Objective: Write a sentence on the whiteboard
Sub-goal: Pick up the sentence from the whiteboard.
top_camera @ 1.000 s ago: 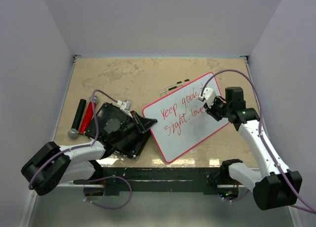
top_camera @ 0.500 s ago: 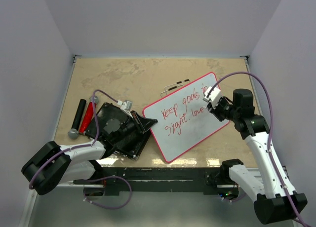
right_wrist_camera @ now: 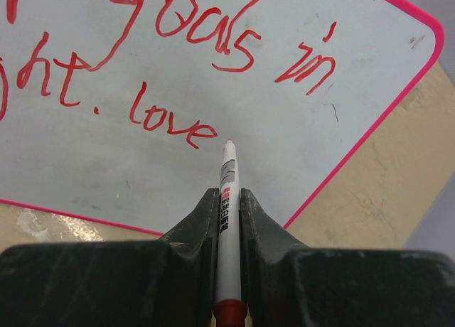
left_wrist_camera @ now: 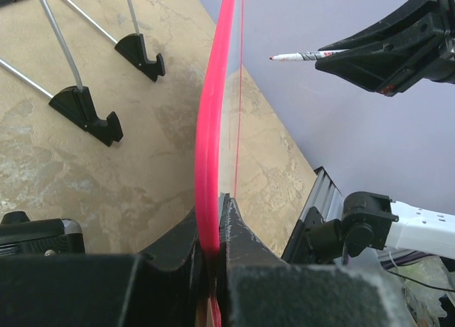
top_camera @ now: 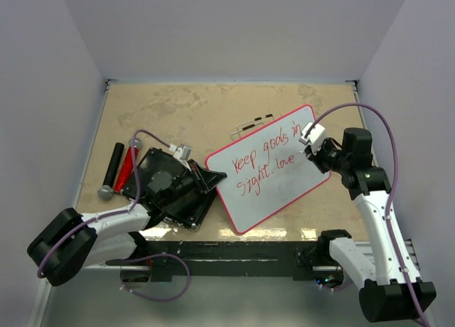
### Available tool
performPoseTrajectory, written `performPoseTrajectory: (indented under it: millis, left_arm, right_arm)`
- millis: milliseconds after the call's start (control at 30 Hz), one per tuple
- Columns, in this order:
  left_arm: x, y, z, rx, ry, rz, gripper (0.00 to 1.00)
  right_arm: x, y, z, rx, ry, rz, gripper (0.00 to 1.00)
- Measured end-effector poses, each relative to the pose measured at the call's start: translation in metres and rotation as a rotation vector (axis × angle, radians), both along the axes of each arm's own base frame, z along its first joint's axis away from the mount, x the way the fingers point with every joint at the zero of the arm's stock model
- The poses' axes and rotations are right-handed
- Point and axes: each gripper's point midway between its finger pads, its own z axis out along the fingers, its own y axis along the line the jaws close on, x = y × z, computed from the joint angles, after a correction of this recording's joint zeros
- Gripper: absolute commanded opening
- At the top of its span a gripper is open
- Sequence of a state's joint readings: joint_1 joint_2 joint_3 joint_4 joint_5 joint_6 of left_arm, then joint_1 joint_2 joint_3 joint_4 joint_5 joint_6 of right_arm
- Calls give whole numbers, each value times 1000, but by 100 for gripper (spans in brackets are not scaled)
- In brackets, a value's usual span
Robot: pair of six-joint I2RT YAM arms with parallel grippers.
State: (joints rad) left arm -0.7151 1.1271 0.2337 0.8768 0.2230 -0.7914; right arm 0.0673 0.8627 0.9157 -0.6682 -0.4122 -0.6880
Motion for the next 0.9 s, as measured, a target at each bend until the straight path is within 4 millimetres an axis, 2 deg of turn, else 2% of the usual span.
performPoseTrajectory:
  millis: [467,667,900]
  left_arm:
    - [-3,1,2,6,-8,-7,0]
    - [-3,2,1,5,-7,-8,0]
    - [-5,3,1,3,-8,-9,0]
  right_arm:
    - [6,-37,-14,-56,12,-72,0]
    - [6,-37,-14,-47,7,-53,0]
    - [3,-25,-12,-16,-1,23,0]
